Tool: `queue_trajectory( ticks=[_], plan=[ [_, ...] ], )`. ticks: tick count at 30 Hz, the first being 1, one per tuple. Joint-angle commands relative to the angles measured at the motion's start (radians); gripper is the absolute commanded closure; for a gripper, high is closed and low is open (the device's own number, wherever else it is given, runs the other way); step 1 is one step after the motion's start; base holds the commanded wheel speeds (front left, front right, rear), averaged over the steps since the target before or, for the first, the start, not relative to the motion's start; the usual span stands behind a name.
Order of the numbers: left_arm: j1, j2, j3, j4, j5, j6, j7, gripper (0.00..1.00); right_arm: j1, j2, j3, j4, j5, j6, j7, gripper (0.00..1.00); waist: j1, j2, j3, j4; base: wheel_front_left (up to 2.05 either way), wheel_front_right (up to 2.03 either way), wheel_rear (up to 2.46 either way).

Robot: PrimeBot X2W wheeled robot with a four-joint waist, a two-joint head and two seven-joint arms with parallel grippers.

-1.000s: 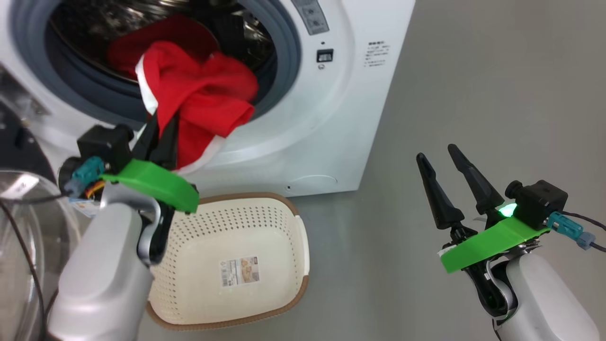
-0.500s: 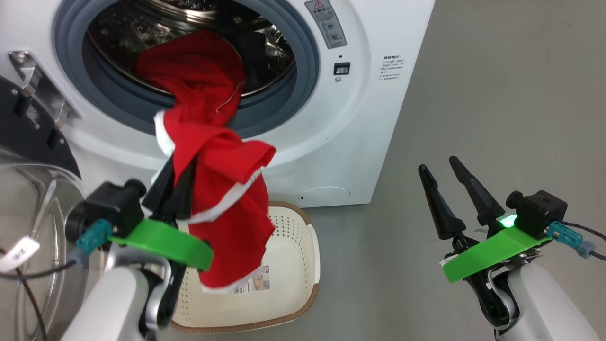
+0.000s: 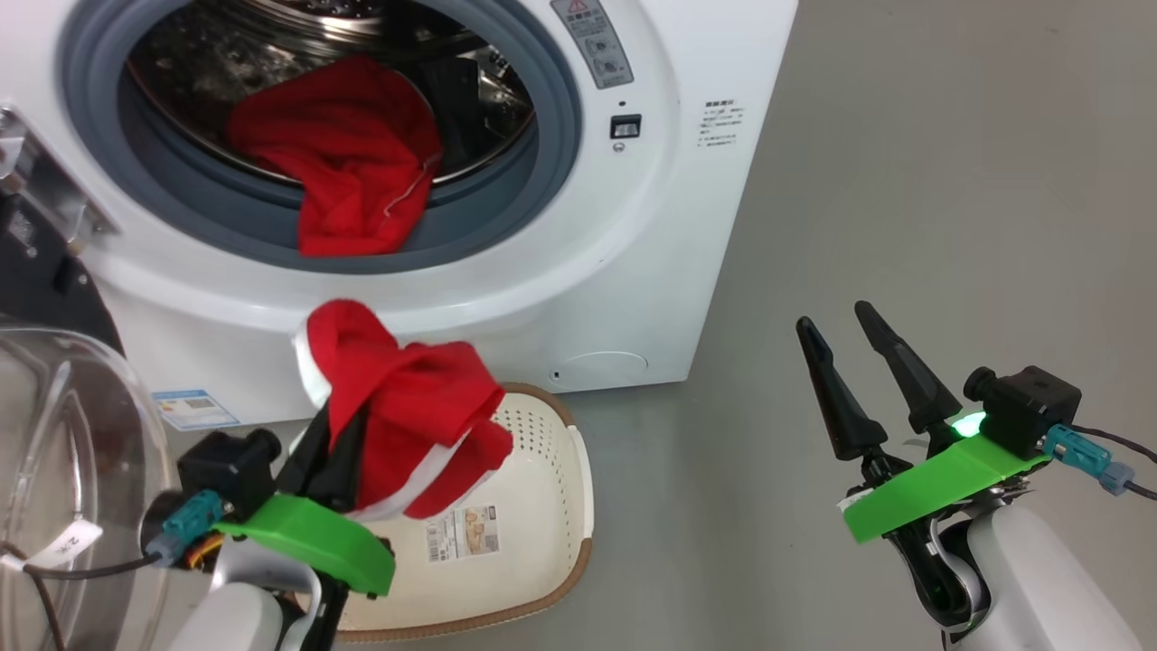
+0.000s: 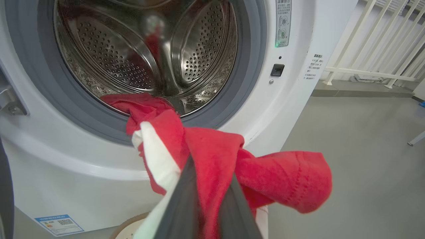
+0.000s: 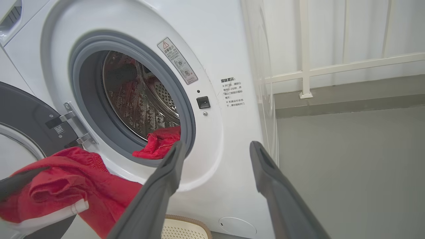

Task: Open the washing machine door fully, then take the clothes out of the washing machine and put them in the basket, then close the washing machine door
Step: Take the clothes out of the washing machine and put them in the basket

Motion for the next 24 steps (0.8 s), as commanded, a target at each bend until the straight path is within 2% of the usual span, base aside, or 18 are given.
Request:
queue_trajectory(
  ticks=[1,24],
  plan=[
    [-0.034,0.019,0.035,-0.006,-0.007,-0.011,-0.014,1.0,0.002,-0.004,0.021,-0.027,0.001,0.002,-0.012,0.0,-0.0001,0.0,0.008,-0.009,0.0,0.0,0.0],
    [-0.25,-0.063,0.049,0.702,-0.062,-0.137,-0.132,1.0,-0.042,0.004,0.024,-0.045,-0.012,0.002,-0.012,0.0,-0.0001,0.0,0.129,-0.115,0.0,0.0,0.0]
  ],
)
